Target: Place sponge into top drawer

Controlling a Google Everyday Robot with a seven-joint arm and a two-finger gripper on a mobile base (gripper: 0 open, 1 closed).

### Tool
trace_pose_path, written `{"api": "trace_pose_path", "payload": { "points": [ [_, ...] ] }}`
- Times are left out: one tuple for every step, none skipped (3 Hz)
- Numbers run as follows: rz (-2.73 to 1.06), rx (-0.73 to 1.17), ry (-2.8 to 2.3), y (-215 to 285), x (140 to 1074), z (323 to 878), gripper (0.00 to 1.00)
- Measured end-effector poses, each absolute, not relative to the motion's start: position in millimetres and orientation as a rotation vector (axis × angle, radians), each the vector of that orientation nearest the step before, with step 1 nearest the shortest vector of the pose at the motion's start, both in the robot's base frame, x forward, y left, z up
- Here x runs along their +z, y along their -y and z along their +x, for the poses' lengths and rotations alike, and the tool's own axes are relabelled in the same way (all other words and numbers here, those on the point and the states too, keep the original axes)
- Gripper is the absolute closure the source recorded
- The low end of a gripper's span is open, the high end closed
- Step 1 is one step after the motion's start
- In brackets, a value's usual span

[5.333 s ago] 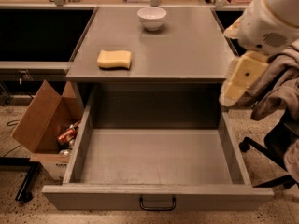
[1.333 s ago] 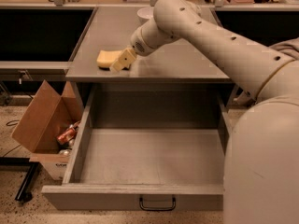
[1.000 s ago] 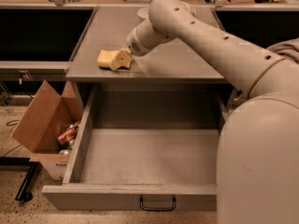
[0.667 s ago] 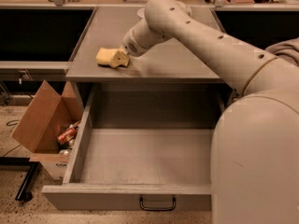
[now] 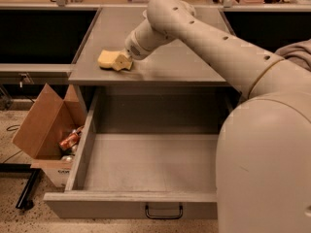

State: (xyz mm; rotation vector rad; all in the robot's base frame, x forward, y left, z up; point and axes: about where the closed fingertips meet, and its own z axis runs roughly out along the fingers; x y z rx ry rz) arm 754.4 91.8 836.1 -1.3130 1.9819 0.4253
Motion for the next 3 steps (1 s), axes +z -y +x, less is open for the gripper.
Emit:
{"api": "trace_pose_path", "payload": {
  "points": [
    [-1.336,0.465,-1.892,-84,862,722,1.00],
    [-1.367,0.615,-1.879,-54,856,649,1.00],
    [-1.385,0.706,-1.893,-44,843,622,1.00]
  ]
}}
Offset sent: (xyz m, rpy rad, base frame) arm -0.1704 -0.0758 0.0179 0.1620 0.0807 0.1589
